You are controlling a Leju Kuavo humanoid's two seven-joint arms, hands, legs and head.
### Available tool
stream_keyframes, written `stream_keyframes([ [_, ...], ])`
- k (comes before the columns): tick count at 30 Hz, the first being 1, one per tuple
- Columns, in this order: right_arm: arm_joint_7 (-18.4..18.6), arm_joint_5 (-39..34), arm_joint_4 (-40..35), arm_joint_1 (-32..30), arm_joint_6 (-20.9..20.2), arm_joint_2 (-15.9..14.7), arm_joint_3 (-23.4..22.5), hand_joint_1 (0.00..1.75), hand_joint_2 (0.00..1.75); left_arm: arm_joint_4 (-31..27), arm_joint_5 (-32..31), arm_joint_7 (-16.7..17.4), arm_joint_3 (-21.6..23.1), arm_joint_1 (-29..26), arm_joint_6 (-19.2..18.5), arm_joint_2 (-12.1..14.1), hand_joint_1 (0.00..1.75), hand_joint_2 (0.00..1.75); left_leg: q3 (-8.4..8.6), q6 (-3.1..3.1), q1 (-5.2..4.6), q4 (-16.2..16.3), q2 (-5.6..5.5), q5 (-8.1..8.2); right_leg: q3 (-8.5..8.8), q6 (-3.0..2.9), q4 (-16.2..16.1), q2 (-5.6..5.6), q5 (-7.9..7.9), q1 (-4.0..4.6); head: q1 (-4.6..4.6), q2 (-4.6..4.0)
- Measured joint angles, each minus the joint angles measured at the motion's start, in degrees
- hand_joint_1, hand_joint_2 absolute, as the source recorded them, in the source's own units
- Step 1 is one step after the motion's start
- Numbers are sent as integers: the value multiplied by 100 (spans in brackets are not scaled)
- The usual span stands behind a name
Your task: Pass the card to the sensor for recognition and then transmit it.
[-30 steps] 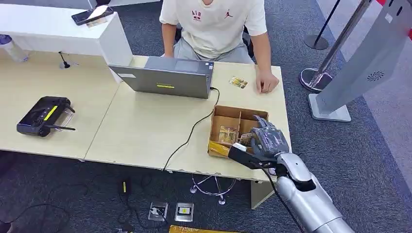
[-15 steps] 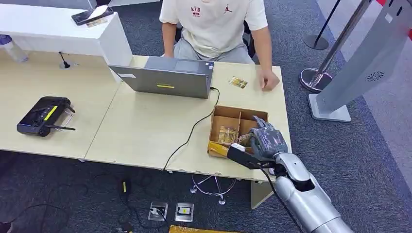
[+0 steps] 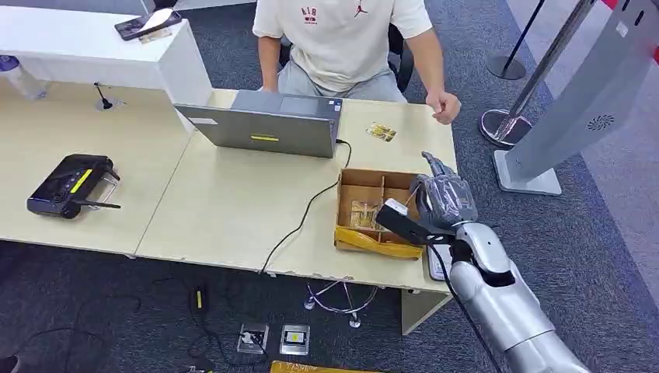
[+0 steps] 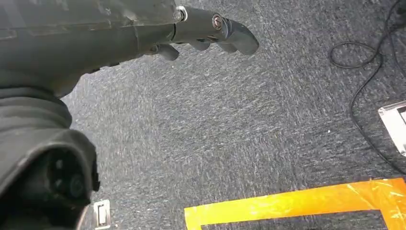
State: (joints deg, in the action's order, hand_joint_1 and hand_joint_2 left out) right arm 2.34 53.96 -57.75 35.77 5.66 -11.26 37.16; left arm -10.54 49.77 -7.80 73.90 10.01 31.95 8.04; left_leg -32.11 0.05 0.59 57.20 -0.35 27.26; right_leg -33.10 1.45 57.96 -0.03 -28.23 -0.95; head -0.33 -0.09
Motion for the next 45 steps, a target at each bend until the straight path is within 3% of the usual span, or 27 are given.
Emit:
stream_keyframes([
  [5,-61,-33,164,246,243,-18,-191,175,175,0,-55,-48,0,0,28,-2,0,0,0,0,-1,1,0,0,-1,0,0,1,0,0,2,0],
  [13,-134,-70,363,820,282,-208,-581,175,175,0,-177,-129,4,0,42,-2,0,0,-1,0,-1,2,0,0,0,0,0,-1,0,-1,2,0],
  [20,-533,170,780,1529,658,-216,-737,175,175,0,-312,-144,20,2,18,-4,0,0,-6,0,-1,2,1,0,-4,1,1,2,2,-1,-2,0],
  [26,-724,548,1527,2718,1176,-35,-741,175,175,0,-479,-181,59,6,-4,-9,0,0,-5,-2,0,1,1,-3,-4,0,4,0,2,0,2,0],
  [31,-780,754,2112,3308,1194,160,-728,175,175,-2,-492,-184,101,9,0,-9,0,0,-5,-2,2,1,-1,-3,-2,0,3,-1,2,2,2,0],
  [45,-787,861,2986,3387,1161,651,-702,175,175,-2,-472,-184,140,11,-28,-2,0,0,-4,-2,5,1,-1,-3,-3,0,3,-1,2,5,0,0],
])
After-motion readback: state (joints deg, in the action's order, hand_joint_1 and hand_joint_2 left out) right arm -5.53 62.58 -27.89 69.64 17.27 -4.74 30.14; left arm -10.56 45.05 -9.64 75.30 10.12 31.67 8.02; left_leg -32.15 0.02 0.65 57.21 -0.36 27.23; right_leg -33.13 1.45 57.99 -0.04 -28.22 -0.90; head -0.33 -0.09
